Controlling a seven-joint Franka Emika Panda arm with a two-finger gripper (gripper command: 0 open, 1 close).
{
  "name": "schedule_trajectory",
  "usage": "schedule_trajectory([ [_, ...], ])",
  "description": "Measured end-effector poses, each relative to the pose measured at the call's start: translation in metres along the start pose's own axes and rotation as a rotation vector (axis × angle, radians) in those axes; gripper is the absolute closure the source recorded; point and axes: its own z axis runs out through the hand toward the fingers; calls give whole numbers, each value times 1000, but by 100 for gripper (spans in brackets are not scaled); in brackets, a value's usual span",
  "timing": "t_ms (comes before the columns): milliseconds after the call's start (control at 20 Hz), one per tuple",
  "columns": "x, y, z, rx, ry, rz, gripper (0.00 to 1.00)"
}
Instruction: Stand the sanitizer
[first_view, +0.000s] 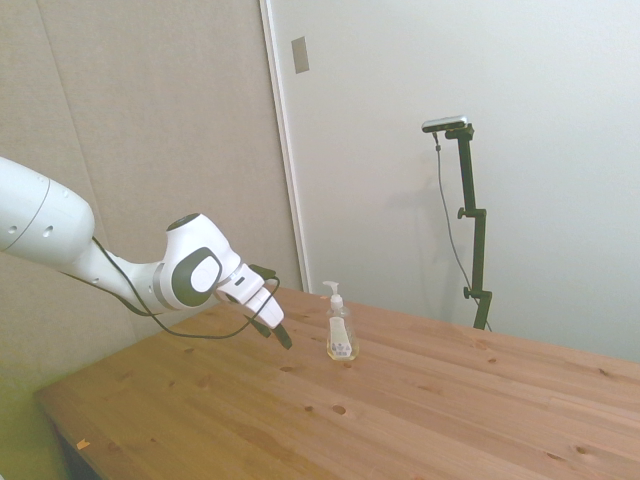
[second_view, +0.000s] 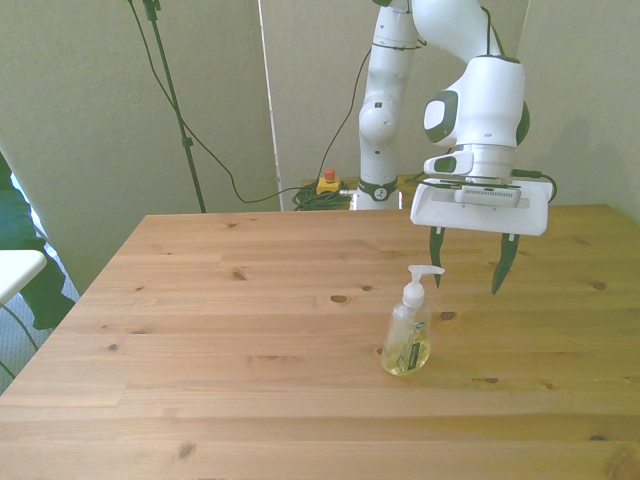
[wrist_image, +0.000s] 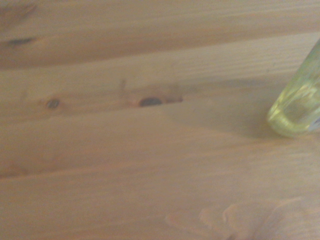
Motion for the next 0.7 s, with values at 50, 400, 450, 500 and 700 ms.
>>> schedule_trajectory([
  [50,-5,2,0,-8,-22,-25,0],
  [400,-47,13,-1,-56,-190,-197,0],
  [450,-52,16,-2,-63,-208,-217,0],
  [500,-56,19,-2,-70,-224,-238,0],
  [700,-69,31,-12,-87,-284,-327,0],
])
